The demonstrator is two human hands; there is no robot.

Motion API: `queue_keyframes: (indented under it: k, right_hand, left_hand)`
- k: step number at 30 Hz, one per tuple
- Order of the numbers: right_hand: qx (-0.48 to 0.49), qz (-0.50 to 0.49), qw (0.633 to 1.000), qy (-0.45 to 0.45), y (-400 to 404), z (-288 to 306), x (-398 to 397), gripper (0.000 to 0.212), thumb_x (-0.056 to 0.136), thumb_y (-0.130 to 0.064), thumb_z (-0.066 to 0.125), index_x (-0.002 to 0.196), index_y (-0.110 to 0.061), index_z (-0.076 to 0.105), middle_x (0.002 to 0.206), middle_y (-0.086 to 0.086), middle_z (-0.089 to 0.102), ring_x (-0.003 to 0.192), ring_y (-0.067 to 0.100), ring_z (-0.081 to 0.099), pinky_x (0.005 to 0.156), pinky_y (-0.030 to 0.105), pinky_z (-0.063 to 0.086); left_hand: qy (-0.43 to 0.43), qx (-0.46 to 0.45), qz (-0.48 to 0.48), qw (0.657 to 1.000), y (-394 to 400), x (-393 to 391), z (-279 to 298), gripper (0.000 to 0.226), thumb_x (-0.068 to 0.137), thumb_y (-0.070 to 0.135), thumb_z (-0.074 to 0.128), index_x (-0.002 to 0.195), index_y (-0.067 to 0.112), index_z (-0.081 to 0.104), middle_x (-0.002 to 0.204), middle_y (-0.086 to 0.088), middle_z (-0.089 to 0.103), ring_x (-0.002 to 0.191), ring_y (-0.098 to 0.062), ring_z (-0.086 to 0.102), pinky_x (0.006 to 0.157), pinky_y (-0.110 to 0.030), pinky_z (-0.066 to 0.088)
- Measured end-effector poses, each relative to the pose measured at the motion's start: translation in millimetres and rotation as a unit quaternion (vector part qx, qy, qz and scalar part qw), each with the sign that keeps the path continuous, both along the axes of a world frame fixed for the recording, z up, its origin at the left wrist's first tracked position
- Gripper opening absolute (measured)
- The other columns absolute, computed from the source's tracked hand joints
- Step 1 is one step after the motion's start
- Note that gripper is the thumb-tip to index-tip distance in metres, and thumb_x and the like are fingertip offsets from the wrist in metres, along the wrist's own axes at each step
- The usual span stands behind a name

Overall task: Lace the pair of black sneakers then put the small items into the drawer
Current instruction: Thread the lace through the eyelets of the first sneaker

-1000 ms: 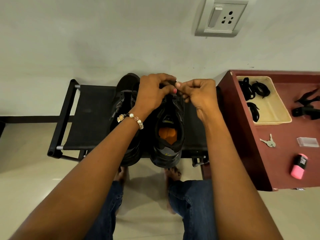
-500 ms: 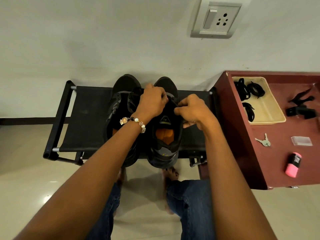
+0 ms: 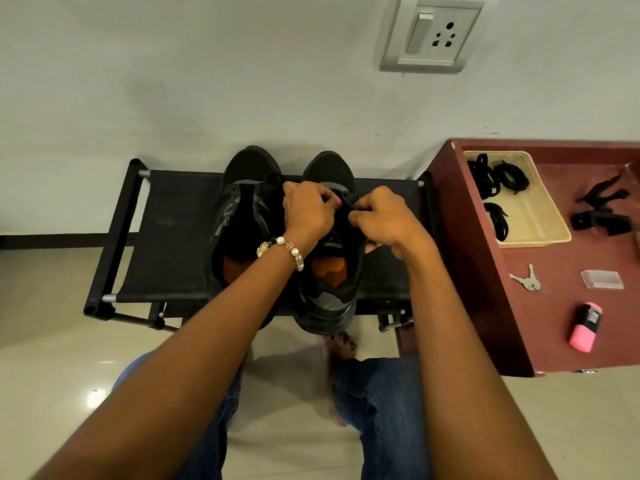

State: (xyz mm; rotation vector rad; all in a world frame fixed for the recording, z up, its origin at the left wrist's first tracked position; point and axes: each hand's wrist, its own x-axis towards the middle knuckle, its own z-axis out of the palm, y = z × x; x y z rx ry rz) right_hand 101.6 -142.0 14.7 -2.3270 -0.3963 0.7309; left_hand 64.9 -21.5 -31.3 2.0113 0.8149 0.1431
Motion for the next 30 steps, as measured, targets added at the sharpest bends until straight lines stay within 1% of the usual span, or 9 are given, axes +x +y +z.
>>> queue_keyframes:
  k: [4, 6, 9, 14, 17, 20, 24, 27, 30]
  right_hand:
    - [-0.003, 0.030, 1.000, 0.001, -1, -4, 4, 0.022, 0.092, -0.012, 0.058, 0.094, 0.007, 0.068, 0.087, 0.022, 0.069, 0.072, 0.030, 0.072, 0.065, 0.042, 0.062]
    - [0.032, 0.032, 0.998, 0.041, -4, -9, 7, 0.033, 0.094, -0.022, 0.062, 0.095, 0.010, 0.066, 0.087, 0.025, 0.069, 0.077, 0.031, 0.071, 0.072, 0.041, 0.062]
    - [0.117, -0.034, 0.988, 0.099, -11, -17, 13, 0.044, 0.098, -0.031, 0.057, 0.091, 0.012, 0.065, 0.074, 0.017, 0.060, 0.064, 0.022, 0.058, 0.072, 0.036, 0.053]
    - [0.149, -0.163, 0.975, -0.001, 2, -32, 12, 0.009, 0.091, -0.018, 0.068, 0.089, -0.016, 0.076, 0.077, 0.003, 0.072, 0.063, 0.011, 0.063, 0.061, 0.028, 0.055]
    - [0.145, -0.216, 0.964, -0.051, 14, -35, 8, 0.002, 0.082, -0.019, 0.077, 0.080, -0.018, 0.078, 0.077, -0.003, 0.073, 0.076, 0.006, 0.067, 0.074, 0.025, 0.056]
    - [0.131, -0.253, 0.958, -0.043, 19, -31, 7, 0.010, 0.084, -0.019, 0.075, 0.076, -0.012, 0.076, 0.077, -0.004, 0.071, 0.078, 0.008, 0.065, 0.077, 0.026, 0.054]
    - [0.138, -0.307, 0.942, 0.005, 20, -23, 8, 0.024, 0.092, -0.017, 0.062, 0.079, 0.002, 0.068, 0.077, 0.006, 0.068, 0.070, 0.016, 0.065, 0.079, 0.039, 0.058]
    - [0.296, -0.383, 0.871, 0.080, 10, -7, 12, 0.024, 0.098, -0.013, 0.048, 0.077, -0.010, 0.059, 0.077, 0.006, 0.065, 0.075, 0.021, 0.068, 0.086, 0.045, 0.056]
    - [0.587, -0.421, 0.671, 0.168, -13, 14, 18, 0.021, 0.103, -0.012, 0.037, 0.094, -0.005, 0.054, 0.076, 0.012, 0.065, 0.074, 0.028, 0.068, 0.080, 0.045, 0.059]
  left_hand:
    - [0.003, -0.036, 0.057, 0.998, -6, 0, -3, 0.008, 0.087, 0.025, 0.071, 0.090, 0.019, 0.073, 0.130, -0.008, 0.040, 0.119, -0.026, 0.045, 0.094, -0.032, 0.046]
    - [0.009, -0.056, 0.079, 0.995, -6, 2, -4, 0.005, 0.085, 0.025, 0.073, 0.087, 0.021, 0.073, 0.130, -0.007, 0.041, 0.121, -0.026, 0.044, 0.097, -0.036, 0.047]
    - [0.020, -0.071, 0.110, 0.991, -2, 7, -8, 0.014, 0.082, 0.024, 0.076, 0.070, 0.029, 0.070, 0.128, -0.005, 0.045, 0.120, -0.023, 0.044, 0.097, -0.038, 0.049]
    - [0.032, -0.075, 0.143, 0.986, 0, 17, -19, 0.043, 0.072, 0.024, 0.084, 0.041, 0.034, 0.057, 0.116, -0.003, 0.063, 0.110, -0.019, 0.056, 0.090, -0.038, 0.053]
    - [0.029, -0.078, 0.142, 0.986, 1, 18, -25, 0.045, 0.070, 0.026, 0.085, 0.036, 0.037, 0.058, 0.115, -0.004, 0.064, 0.110, -0.021, 0.057, 0.090, -0.041, 0.053]
    - [0.020, -0.074, 0.111, 0.991, 0, 9, -15, 0.038, 0.072, 0.029, 0.083, 0.043, 0.041, 0.061, 0.119, -0.005, 0.062, 0.115, -0.024, 0.054, 0.095, -0.044, 0.050]
    - [0.010, -0.039, 0.034, 0.999, -3, -13, 17, 0.007, 0.083, 0.034, 0.074, 0.089, 0.037, 0.072, 0.133, -0.004, 0.048, 0.128, -0.028, 0.034, 0.108, -0.042, 0.036]
    - [0.026, 0.013, -0.025, 0.999, -2, -27, 25, 0.040, 0.081, 0.034, 0.075, 0.118, 0.029, 0.062, 0.132, -0.005, 0.041, 0.127, -0.030, 0.029, 0.104, -0.035, 0.029]
    - [0.035, 0.082, -0.035, 0.995, -2, -39, 32, 0.052, 0.078, 0.036, 0.076, 0.122, 0.019, 0.053, 0.131, -0.010, 0.038, 0.126, -0.031, 0.031, 0.099, -0.033, 0.030]
